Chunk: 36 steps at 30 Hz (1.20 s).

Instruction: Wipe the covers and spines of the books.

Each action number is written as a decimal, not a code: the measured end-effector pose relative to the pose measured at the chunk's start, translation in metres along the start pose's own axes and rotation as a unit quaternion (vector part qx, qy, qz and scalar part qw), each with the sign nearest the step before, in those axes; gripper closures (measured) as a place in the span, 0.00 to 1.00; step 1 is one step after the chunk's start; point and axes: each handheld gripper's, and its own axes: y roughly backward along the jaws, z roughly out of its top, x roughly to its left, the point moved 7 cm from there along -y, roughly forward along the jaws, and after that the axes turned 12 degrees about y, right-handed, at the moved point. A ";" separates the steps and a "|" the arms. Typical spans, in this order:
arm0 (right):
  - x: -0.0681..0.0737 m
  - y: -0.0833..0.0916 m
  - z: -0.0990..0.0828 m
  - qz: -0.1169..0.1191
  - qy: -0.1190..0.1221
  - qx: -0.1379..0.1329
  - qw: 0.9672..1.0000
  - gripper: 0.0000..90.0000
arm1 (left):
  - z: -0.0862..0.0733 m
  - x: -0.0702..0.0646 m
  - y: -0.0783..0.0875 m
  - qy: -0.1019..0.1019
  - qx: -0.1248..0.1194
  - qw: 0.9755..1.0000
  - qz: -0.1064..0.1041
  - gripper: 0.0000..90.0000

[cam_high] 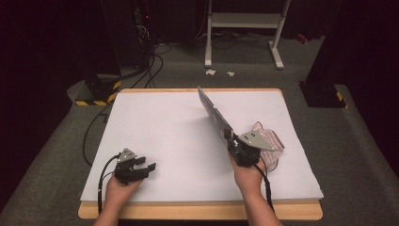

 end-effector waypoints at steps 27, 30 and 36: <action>0.075 -0.040 -0.033 0.081 0.016 0.048 0.995 0.93 | -0.001 -0.001 -0.001 -0.002 0.006 1.000 -0.002 0.45; 0.082 -0.043 -0.038 0.089 0.018 0.052 0.995 0.91 | -0.001 -0.001 -0.001 -0.003 0.006 1.000 -0.002 0.45; 0.095 -0.047 -0.045 0.103 0.027 0.059 0.993 0.87 | -0.001 -0.001 -0.001 -0.003 0.007 1.000 -0.002 0.45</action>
